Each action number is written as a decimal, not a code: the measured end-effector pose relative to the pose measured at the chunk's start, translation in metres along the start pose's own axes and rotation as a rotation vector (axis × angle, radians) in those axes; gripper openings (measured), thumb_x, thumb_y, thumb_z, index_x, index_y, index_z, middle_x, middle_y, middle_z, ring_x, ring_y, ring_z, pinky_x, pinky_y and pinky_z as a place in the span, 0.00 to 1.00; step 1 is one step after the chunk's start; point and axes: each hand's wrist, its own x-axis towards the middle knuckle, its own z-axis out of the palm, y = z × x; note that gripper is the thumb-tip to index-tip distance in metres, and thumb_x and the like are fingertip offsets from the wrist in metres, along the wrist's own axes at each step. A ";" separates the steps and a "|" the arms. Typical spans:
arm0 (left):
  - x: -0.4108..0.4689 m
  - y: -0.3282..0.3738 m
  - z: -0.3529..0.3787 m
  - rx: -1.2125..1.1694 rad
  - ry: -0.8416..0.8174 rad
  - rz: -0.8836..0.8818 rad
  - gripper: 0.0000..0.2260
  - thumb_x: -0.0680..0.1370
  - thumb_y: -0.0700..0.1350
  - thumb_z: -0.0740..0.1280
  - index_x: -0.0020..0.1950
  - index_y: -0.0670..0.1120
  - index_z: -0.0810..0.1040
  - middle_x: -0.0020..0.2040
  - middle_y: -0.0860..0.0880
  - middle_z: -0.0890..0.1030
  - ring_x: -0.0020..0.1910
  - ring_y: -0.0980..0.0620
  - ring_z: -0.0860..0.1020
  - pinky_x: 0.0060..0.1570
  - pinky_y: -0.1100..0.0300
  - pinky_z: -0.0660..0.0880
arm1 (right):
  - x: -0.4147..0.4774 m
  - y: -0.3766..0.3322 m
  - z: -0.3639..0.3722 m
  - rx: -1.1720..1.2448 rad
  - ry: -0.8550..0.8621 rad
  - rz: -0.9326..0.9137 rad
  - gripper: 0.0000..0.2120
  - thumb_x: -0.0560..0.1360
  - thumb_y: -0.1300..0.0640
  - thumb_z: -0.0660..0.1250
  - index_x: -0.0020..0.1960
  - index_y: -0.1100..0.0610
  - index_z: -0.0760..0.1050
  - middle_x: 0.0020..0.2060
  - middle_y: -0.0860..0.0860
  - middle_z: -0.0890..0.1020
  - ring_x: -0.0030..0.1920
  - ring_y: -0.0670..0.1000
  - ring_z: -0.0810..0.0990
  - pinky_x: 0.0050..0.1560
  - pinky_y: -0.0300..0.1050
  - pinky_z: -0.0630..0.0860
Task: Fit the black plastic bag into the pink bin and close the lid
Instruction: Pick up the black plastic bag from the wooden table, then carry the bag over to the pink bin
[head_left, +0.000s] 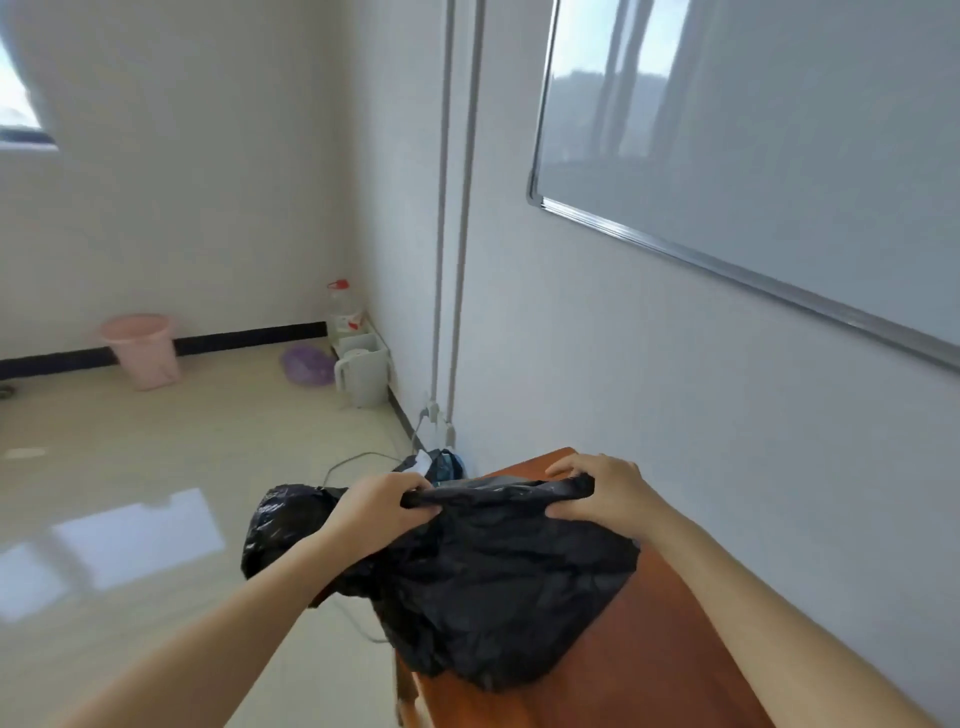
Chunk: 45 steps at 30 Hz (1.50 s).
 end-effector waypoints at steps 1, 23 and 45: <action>-0.012 -0.009 -0.011 -0.016 0.019 -0.042 0.08 0.74 0.47 0.67 0.49 0.46 0.80 0.42 0.51 0.80 0.46 0.49 0.78 0.50 0.54 0.74 | 0.006 -0.011 0.006 0.085 -0.034 -0.023 0.12 0.66 0.50 0.73 0.47 0.40 0.76 0.43 0.39 0.77 0.50 0.46 0.74 0.61 0.45 0.68; -0.272 -0.212 -0.184 -0.039 0.459 -0.471 0.09 0.73 0.46 0.68 0.35 0.44 0.76 0.30 0.52 0.73 0.33 0.51 0.72 0.39 0.59 0.67 | 0.057 -0.311 0.205 0.228 -0.317 -0.451 0.04 0.70 0.55 0.70 0.43 0.55 0.79 0.37 0.50 0.80 0.39 0.48 0.78 0.44 0.42 0.74; -0.267 -0.379 -0.285 -0.073 0.539 -0.569 0.15 0.74 0.47 0.68 0.28 0.50 0.69 0.28 0.53 0.72 0.30 0.53 0.70 0.36 0.59 0.65 | 0.192 -0.457 0.317 0.053 -0.343 -0.580 0.10 0.69 0.48 0.70 0.46 0.54 0.80 0.35 0.43 0.78 0.42 0.50 0.77 0.54 0.56 0.74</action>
